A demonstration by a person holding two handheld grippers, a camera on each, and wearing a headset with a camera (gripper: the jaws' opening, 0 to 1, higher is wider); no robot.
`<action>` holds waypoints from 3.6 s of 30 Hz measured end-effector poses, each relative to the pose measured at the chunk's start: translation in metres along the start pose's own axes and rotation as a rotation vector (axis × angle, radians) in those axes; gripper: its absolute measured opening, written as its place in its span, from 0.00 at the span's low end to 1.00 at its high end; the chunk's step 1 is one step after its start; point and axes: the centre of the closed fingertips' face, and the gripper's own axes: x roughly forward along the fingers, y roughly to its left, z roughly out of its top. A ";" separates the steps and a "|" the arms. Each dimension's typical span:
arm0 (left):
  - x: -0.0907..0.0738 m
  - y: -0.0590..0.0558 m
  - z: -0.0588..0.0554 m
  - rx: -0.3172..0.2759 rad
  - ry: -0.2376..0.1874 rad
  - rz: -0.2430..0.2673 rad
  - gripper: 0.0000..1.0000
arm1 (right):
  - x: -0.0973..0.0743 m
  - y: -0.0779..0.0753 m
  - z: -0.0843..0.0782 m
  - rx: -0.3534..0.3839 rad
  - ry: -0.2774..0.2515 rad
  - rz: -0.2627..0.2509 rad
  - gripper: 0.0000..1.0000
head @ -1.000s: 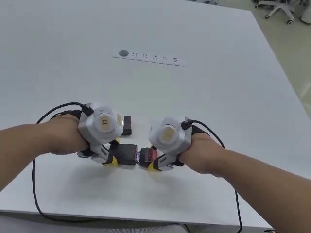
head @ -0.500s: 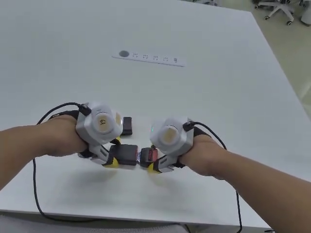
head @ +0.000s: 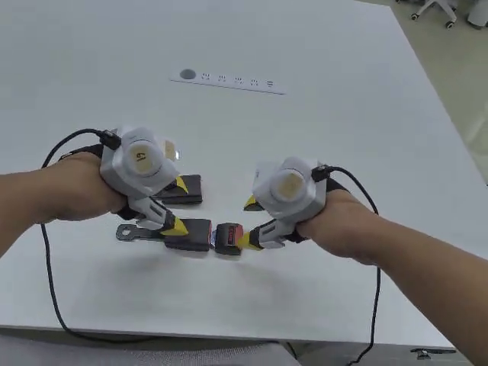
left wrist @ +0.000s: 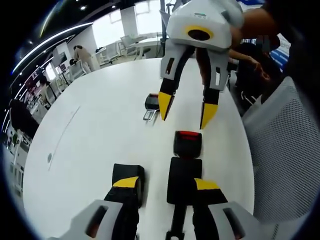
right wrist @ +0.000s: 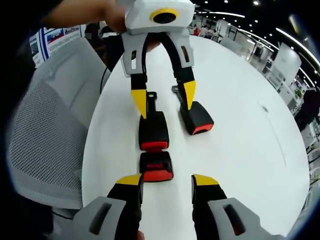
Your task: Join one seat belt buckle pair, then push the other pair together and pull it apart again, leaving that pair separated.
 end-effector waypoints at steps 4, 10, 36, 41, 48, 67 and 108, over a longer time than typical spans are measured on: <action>0.000 0.008 -0.002 -0.011 0.005 0.012 0.43 | -0.008 -0.018 -0.012 0.022 0.007 -0.036 0.36; -0.002 0.025 -0.005 -0.004 0.022 0.020 0.43 | -0.018 -0.040 -0.031 0.036 0.026 -0.077 0.36; 0.027 0.056 -0.031 0.053 0.123 -0.059 0.37 | -0.008 -0.076 -0.081 0.054 0.117 -0.021 0.32; 0.032 0.056 -0.036 0.084 0.140 -0.074 0.34 | -0.005 -0.074 -0.083 0.033 0.127 0.012 0.31; 0.032 0.057 -0.038 0.118 0.159 -0.077 0.34 | -0.001 -0.074 -0.084 0.001 0.128 0.026 0.31; 0.031 0.052 -0.032 0.120 0.195 -0.081 0.33 | 0.008 -0.075 -0.069 -0.039 0.135 0.043 0.31; 0.034 0.055 -0.036 0.126 0.191 -0.074 0.33 | 0.054 -0.059 0.003 -0.095 0.057 0.063 0.31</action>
